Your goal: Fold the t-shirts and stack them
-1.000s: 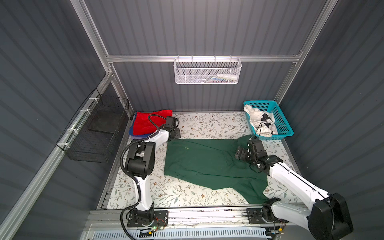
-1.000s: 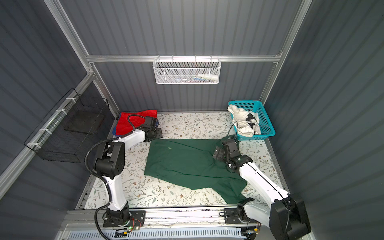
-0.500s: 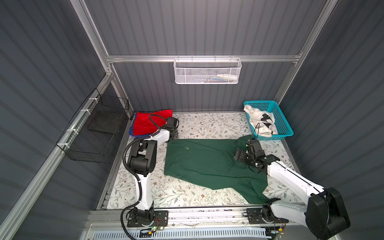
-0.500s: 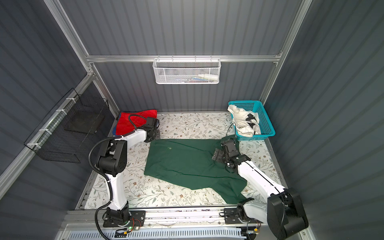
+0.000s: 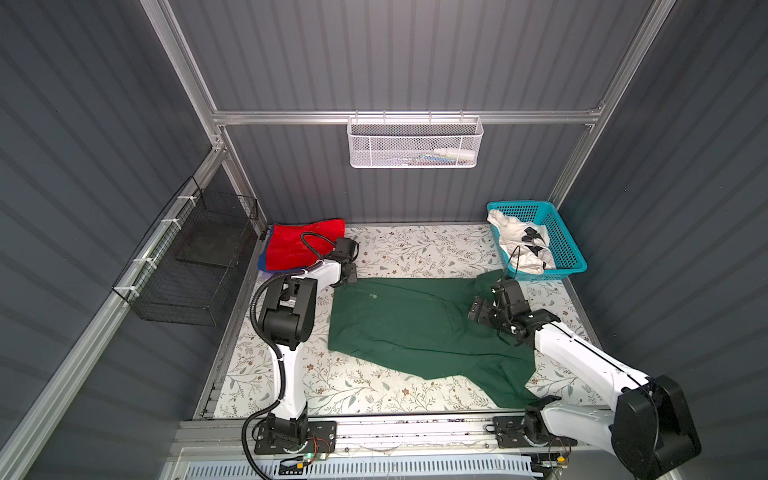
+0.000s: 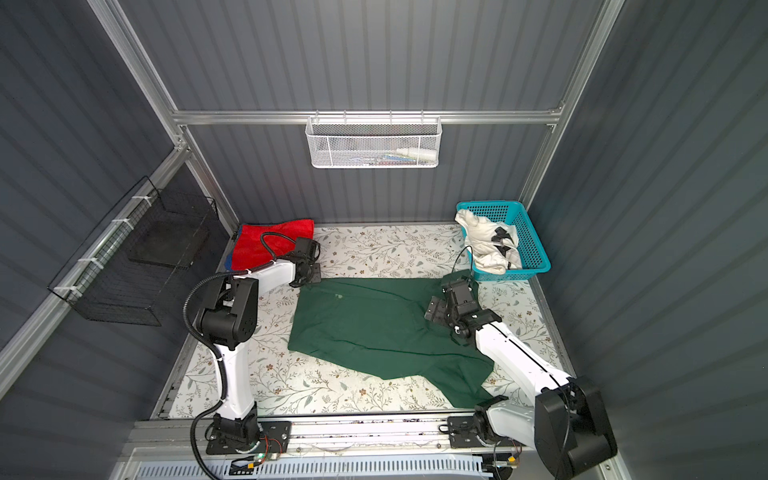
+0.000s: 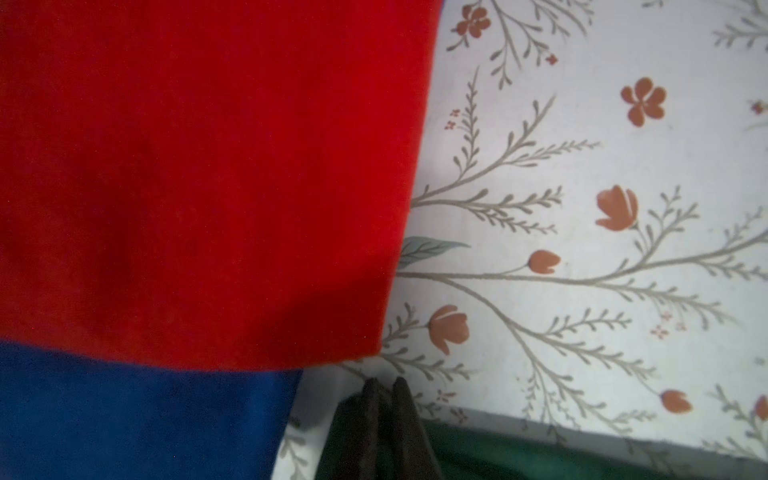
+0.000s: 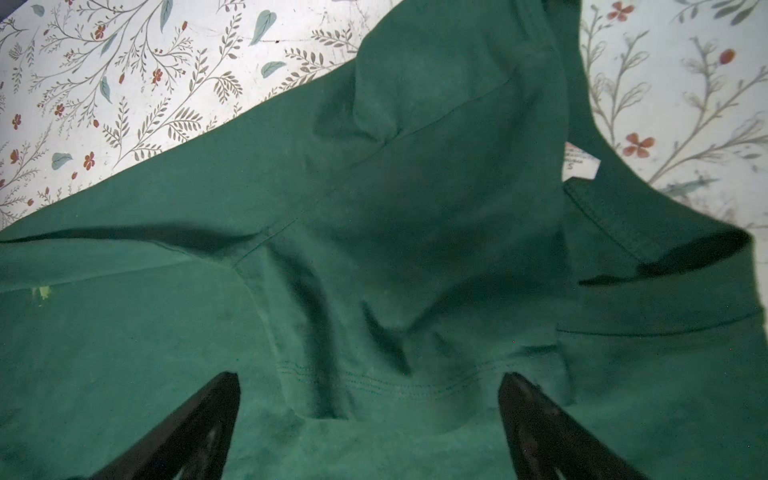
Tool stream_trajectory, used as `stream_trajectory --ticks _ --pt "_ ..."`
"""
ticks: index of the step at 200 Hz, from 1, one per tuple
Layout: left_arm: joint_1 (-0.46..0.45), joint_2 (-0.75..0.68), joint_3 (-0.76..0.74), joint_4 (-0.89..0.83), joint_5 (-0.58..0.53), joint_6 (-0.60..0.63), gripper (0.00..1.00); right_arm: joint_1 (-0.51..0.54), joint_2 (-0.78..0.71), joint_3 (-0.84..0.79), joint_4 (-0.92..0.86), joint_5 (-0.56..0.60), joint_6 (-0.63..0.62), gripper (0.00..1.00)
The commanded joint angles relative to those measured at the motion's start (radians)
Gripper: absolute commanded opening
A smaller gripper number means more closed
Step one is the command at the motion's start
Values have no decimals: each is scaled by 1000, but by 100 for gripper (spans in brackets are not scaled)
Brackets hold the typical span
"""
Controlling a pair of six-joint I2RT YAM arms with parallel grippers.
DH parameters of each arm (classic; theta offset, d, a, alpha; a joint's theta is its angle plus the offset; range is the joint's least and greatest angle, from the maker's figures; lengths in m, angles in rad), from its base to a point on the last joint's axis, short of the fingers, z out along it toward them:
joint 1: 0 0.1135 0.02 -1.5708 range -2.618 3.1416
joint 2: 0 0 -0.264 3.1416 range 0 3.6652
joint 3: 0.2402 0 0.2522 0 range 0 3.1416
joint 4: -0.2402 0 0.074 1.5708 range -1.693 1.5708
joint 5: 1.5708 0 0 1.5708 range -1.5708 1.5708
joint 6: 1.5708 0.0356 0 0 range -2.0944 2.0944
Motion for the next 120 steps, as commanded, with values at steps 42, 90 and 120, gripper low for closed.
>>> stream_trajectory --ticks 42,90,120 --pt "7 -48 -16 -2 0 -3 0 -6 -10 -18 -15 17 18 99" --pt "7 -190 -273 256 -1 22 0 -5 6 14 -54 18 28 99" --pt "7 -258 -426 483 49 26 0 -1 67 96 -202 87 47 99"
